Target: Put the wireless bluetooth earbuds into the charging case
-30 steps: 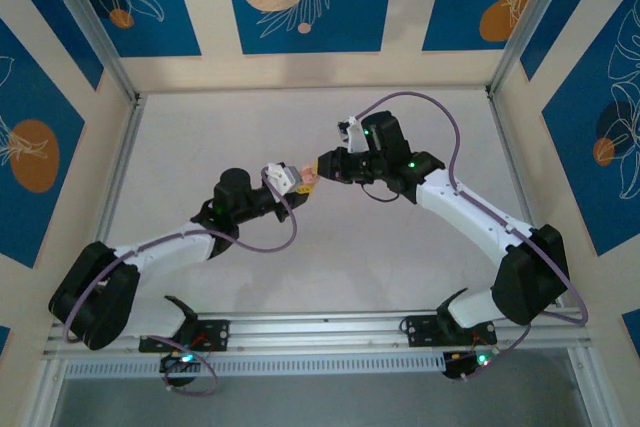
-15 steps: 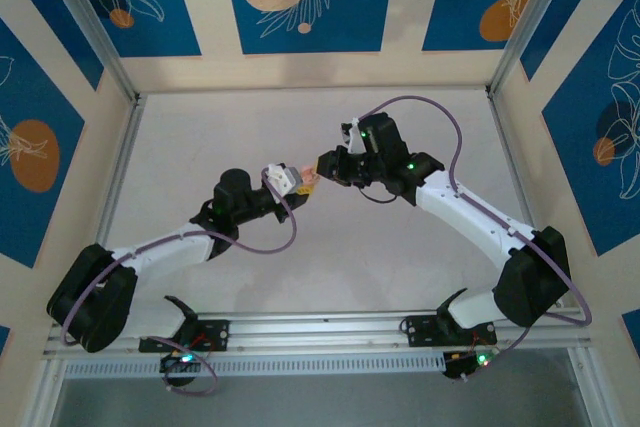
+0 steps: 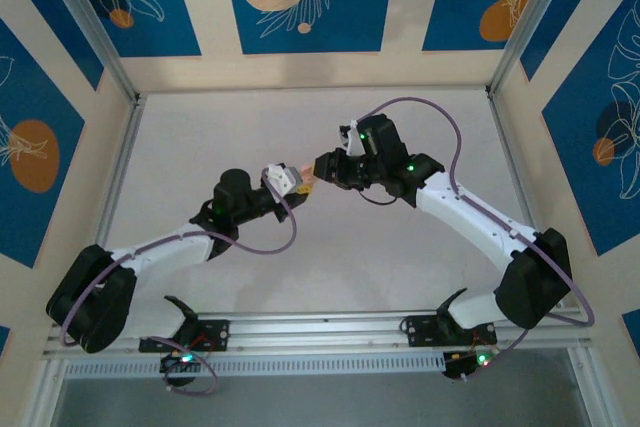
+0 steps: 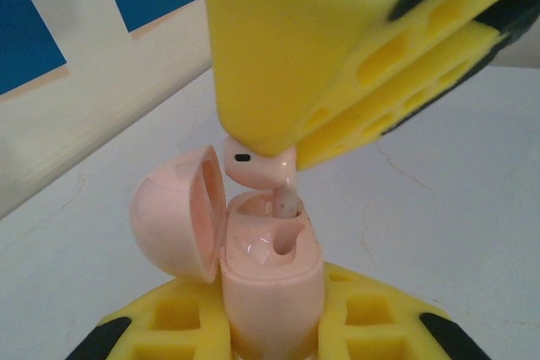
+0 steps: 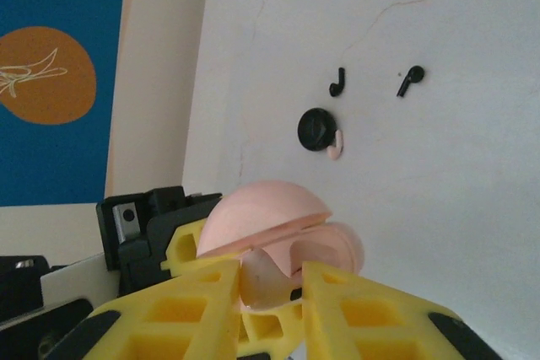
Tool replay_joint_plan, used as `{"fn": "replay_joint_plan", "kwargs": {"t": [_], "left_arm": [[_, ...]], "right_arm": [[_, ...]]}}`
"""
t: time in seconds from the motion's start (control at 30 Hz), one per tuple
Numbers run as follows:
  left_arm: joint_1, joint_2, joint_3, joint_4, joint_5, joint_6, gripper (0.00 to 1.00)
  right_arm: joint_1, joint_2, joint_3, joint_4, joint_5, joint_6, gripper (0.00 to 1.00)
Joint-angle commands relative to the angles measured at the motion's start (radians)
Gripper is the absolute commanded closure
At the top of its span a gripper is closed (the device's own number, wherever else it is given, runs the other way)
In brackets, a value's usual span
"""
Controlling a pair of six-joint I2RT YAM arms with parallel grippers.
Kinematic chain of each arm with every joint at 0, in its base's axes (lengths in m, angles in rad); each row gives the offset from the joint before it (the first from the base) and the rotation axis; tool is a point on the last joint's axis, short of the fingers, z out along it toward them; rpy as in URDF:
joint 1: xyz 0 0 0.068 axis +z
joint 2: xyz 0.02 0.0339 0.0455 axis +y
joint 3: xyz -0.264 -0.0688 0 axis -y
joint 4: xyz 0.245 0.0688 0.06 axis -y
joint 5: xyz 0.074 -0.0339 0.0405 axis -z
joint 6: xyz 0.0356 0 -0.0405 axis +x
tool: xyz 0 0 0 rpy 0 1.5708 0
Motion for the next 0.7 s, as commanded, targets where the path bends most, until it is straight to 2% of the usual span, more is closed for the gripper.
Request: {"fn": "replay_joint_plan", "kwargs": {"t": [0.0,0.23,0.43,0.53,0.67], "left_arm": [[-0.01,-0.033,0.032,0.063,-0.023,0.014,0.83],[-0.011,-0.036,0.031,0.066,-0.011,0.011,0.83],[-0.012,-0.036,0.03,0.071,-0.008,0.006,0.83],[-0.011,-0.034,0.031,0.073,0.008,0.004,0.83],[-0.011,-0.035,0.031,0.078,0.051,0.001,0.83]], "right_arm": [[0.005,-0.036,0.014,-0.049,-0.045,-0.021,0.7],[-0.027,-0.084,0.012,-0.059,-0.043,-0.07,0.62],[-0.052,-0.098,0.015,-0.055,-0.055,-0.115,0.61],[-0.052,-0.104,0.014,-0.046,-0.069,-0.203,0.61],[-0.061,-0.149,-0.011,-0.009,-0.055,-0.404,0.6]]}}
